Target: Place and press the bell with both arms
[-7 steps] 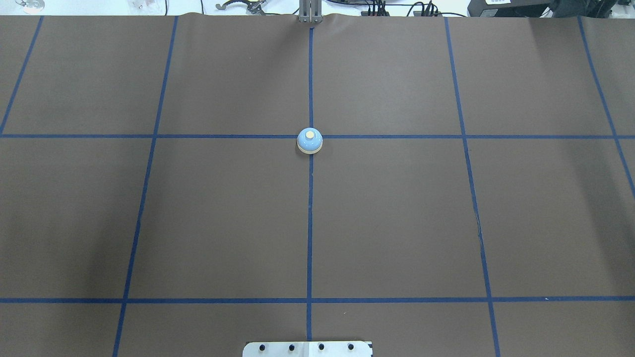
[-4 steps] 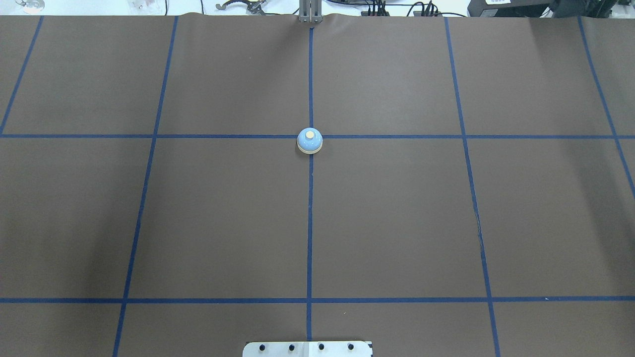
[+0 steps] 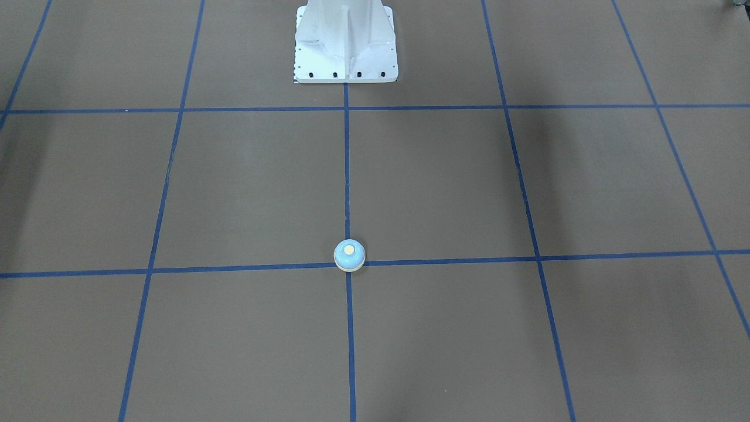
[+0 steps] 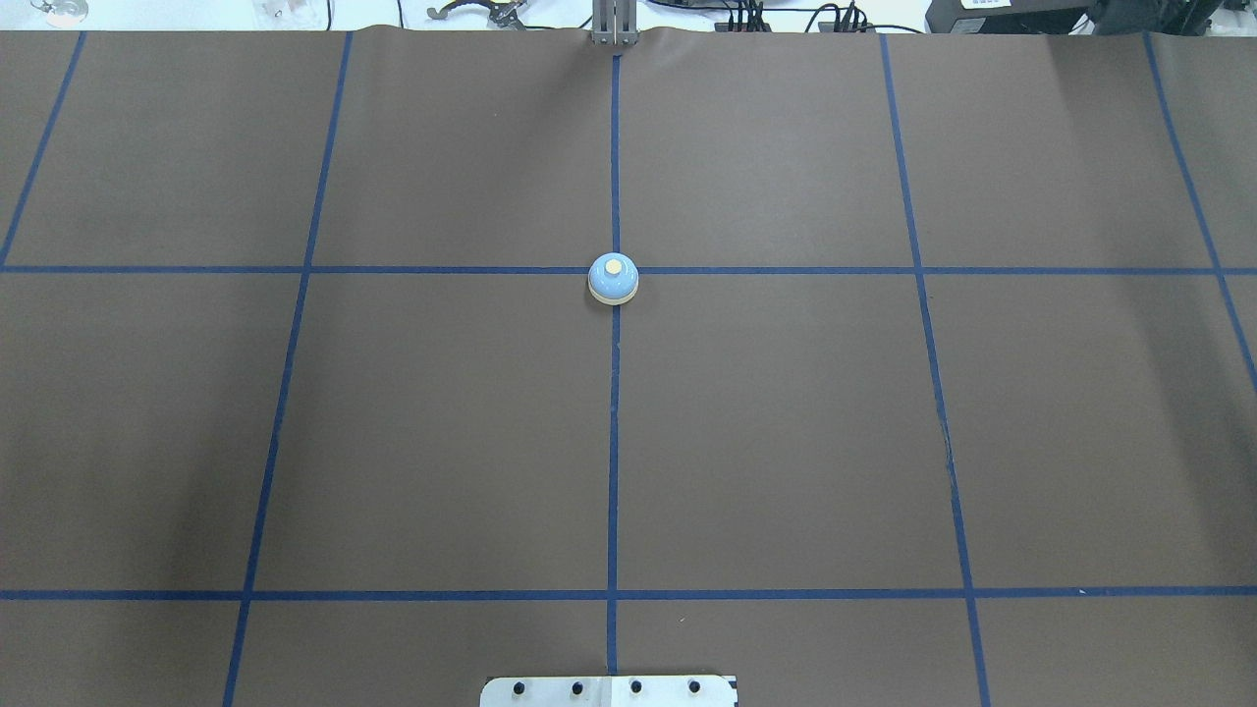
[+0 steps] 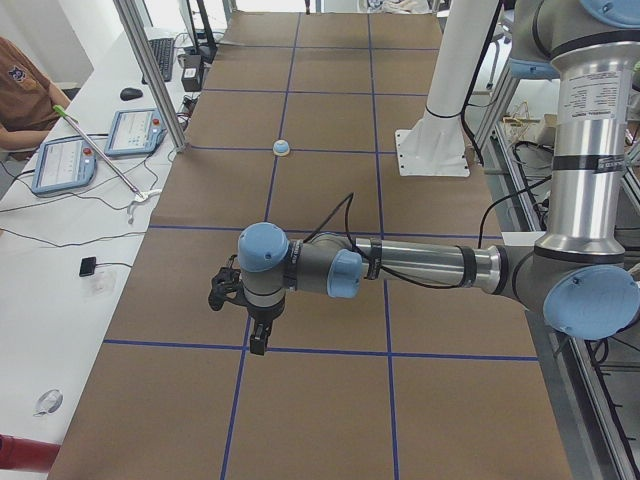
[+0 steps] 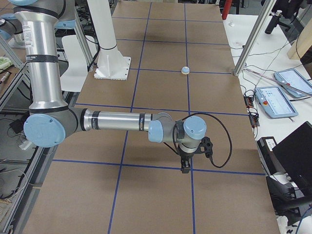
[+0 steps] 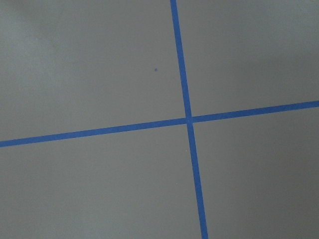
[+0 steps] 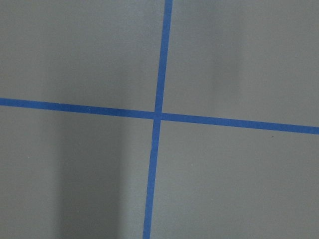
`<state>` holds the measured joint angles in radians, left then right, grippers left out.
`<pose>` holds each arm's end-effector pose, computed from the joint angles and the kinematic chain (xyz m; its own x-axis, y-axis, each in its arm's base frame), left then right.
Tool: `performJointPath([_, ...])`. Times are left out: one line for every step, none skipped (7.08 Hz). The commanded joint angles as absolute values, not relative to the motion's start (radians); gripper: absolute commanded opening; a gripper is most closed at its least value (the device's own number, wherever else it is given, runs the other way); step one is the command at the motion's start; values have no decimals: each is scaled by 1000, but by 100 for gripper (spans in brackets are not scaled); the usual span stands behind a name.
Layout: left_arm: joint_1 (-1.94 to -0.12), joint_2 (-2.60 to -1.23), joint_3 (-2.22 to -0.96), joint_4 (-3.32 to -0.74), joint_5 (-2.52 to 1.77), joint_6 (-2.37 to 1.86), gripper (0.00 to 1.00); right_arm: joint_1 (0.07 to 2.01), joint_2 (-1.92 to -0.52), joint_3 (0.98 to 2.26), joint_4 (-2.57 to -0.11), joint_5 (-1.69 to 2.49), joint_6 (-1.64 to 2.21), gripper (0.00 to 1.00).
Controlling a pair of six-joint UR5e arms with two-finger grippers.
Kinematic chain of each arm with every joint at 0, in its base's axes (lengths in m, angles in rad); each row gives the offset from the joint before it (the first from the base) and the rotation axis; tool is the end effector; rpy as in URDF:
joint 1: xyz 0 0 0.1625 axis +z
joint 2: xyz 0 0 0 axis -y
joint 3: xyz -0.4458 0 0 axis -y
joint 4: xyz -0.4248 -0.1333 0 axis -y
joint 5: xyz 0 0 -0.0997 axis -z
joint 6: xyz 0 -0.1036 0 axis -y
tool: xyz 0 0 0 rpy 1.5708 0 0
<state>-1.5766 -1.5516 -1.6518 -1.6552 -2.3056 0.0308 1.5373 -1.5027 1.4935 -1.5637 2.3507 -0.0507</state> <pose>-0.0669 -0.5249 0.6435 0.7423 0.1238 -0.6585 -0.0171 0.9860 0.1661 0.0418 -0.5564 0.6850 0.7080 -0.0730 0.7024 0.0695 0.9970 0.0335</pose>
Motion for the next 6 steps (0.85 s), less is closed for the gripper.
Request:
performJointPath([-1577,-1551,-1654,-1655,-2306,31,100,1539,-1511,1489,-1565,2376,-51,100])
performJointPath([-1577,-1551,-1654,-1655,-2307,31,100,1539,-1511,1489,-1565,2376,-51,100])
performJointPath([-1577,-1551,-1654,-1655,-2306,31,100,1539,-1511,1489,-1565,2376,-51,100])
performJointPath([-1577,-1551,-1652,-1655,-2306,31,100,1539,-1511,1489,-1565,2376,-51,100])
performJointPath([-1577,-1551,-1652,-1655,-2306,31,100,1539,-1509,1493,-1563,2376,-51,100])
performJointPath([-1577,-1551,-1654,-1654,-2306,31,100,1539,-1508,1499,-1563,2376,-51,100])
